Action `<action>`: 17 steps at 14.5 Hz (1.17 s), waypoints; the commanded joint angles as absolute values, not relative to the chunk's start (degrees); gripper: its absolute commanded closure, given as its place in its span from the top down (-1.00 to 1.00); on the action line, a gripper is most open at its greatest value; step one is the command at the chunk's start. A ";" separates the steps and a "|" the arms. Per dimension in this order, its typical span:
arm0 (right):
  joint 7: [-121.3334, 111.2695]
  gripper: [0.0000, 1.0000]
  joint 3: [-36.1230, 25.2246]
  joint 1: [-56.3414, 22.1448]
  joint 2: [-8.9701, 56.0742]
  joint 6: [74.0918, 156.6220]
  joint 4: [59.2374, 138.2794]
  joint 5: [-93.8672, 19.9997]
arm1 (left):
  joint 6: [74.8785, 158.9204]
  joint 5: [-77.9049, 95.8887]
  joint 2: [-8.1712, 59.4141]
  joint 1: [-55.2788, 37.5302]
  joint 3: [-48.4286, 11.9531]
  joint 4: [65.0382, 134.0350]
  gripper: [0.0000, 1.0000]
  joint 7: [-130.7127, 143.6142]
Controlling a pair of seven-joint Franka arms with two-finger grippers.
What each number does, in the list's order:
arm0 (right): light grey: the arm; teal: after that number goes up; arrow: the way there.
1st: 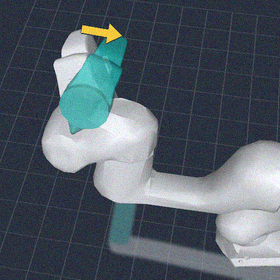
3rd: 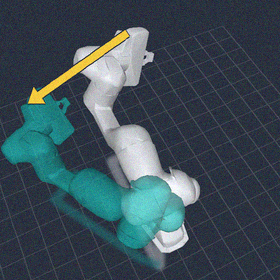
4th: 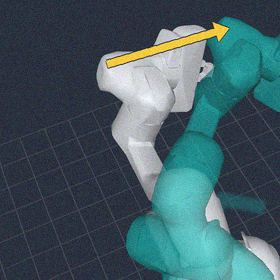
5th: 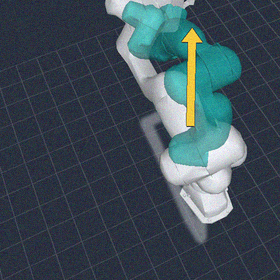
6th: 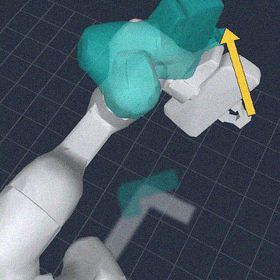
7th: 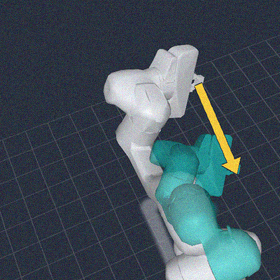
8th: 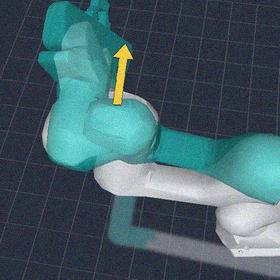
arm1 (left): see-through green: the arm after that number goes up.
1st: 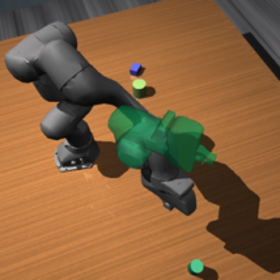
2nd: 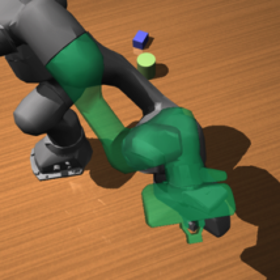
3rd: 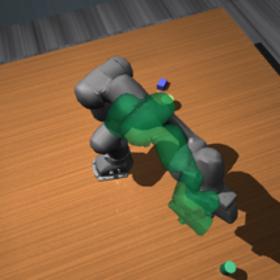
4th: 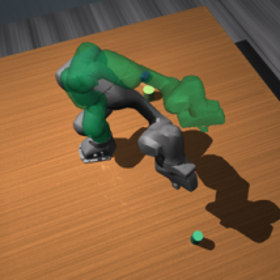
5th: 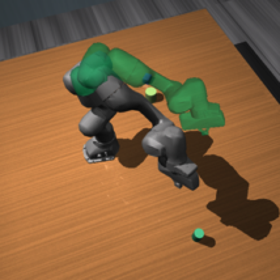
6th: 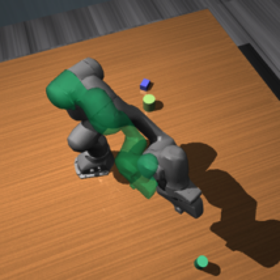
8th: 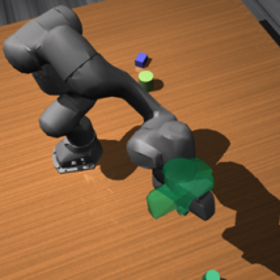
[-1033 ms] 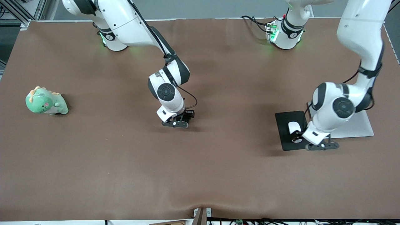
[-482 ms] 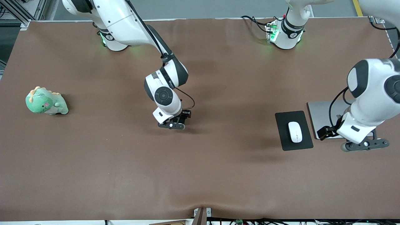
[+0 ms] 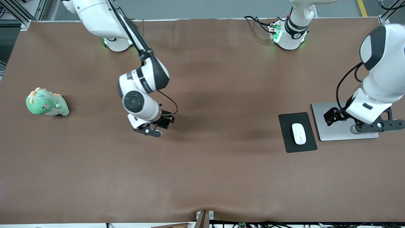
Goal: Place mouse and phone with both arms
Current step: 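Lift the left gripper away while the right gripper lifts the phone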
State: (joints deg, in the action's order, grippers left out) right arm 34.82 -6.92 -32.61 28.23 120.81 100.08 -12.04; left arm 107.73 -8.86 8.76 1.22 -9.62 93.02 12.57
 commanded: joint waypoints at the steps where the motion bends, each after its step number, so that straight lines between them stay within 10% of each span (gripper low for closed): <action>1: 31.30 -1.00 -6.24 -30.06 22.86 121.81 106.77 -11.87 | 106.44 -5.11 6.68 1.85 -10.11 93.78 1.00 11.78; 17: 8.79 -1.00 -6.68 -12.67 14.06 129.90 125.77 -6.87 | 100.38 -4.92 3.61 2.11 -10.72 91.58 1.00 11.78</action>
State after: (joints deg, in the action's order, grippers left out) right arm 9.96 -7.45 -14.83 17.85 129.61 122.38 -8.62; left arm 102.21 -5.89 5.27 1.60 -10.70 91.51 12.57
